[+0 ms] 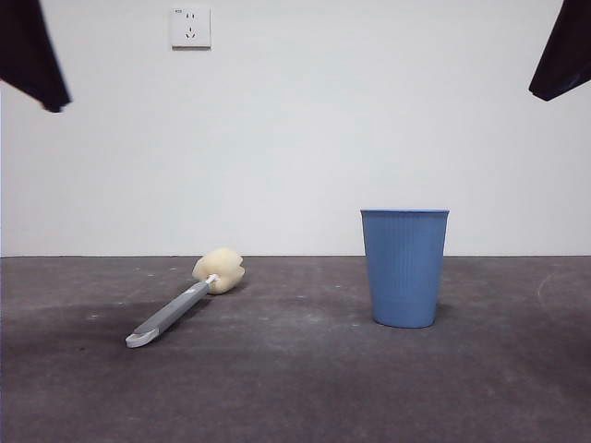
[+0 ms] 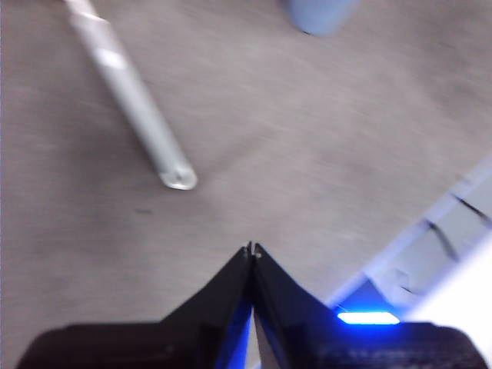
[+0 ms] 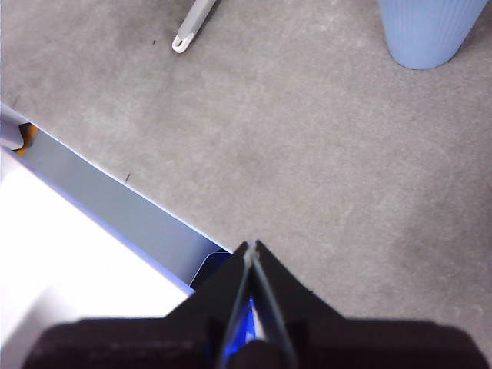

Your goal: Pick up the cup brush,pick up the cup,insert the brush into the cup,clean the cup,put the cup brush back,put the cup back to the fixed position on the table

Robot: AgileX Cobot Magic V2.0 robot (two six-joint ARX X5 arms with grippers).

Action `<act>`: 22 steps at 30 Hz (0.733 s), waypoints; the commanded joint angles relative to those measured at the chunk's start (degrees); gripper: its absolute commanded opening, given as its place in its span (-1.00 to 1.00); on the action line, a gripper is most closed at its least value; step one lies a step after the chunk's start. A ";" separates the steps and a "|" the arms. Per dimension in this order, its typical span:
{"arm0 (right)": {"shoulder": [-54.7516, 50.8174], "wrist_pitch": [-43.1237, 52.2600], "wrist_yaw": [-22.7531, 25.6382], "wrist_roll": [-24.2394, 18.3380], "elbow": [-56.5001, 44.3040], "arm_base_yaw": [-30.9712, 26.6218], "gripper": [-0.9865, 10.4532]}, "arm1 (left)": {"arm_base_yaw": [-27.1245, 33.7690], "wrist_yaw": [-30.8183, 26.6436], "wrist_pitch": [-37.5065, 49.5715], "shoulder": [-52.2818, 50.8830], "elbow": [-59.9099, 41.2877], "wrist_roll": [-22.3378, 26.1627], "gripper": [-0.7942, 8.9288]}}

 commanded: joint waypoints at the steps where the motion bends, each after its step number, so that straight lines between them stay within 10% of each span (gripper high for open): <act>1: -0.04 0.31 0.02 0.50 0.09 0.07 -0.83 | 1.27 -2.62 1.03 -2.43 -0.52 1.64 -0.84; 22: -0.04 0.31 0.02 0.50 0.09 0.07 -0.83 | 31.06 -2.49 49.35 -36.33 -26.53 9.33 -0.84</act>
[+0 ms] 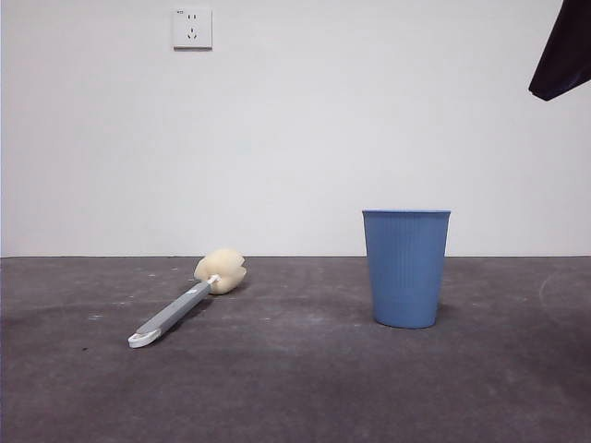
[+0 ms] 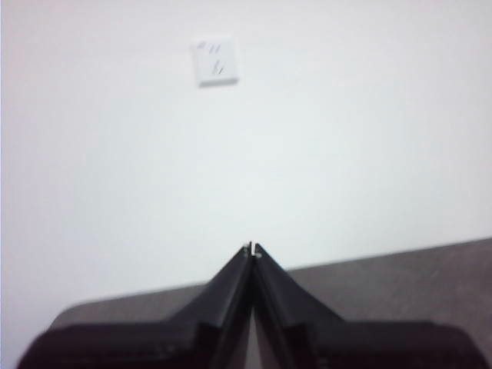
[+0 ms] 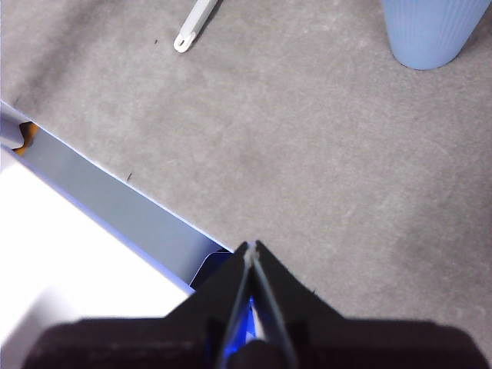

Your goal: Pick up the cup brush,pick up the cup,insert the brush into the cup,clean the cup,put the cup brush back,put the cup back to the fixed position on the table

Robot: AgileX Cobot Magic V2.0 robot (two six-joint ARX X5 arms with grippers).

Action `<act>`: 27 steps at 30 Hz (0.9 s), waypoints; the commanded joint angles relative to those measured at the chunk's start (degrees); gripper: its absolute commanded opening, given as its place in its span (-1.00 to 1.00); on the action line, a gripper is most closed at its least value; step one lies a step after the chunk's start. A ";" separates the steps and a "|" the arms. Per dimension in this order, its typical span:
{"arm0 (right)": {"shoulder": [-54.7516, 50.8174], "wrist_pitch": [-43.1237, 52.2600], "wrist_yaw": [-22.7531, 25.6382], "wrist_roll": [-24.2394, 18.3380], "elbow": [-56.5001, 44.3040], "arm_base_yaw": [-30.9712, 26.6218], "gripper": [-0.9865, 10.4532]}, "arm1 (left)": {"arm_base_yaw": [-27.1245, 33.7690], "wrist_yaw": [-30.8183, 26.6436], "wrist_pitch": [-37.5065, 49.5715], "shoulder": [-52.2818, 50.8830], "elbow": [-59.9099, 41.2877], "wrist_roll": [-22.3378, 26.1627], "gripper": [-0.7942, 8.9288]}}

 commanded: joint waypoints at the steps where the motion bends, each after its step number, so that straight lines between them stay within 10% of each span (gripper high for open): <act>1: -0.04 0.31 0.02 0.50 0.09 0.04 -0.83 | 1.36 -0.04 1.92 -4.72 -8.41 0.35 -0.84; 15: -0.04 0.31 0.02 0.50 0.09 0.04 -0.83 | 2.38 -0.09 2.47 -18.32 -31.56 -6.56 -0.84; 27: -0.04 0.31 0.00 0.50 0.09 0.04 -0.83 | 2.45 -0.04 -7.89 -20.35 -32.46 -7.04 -0.84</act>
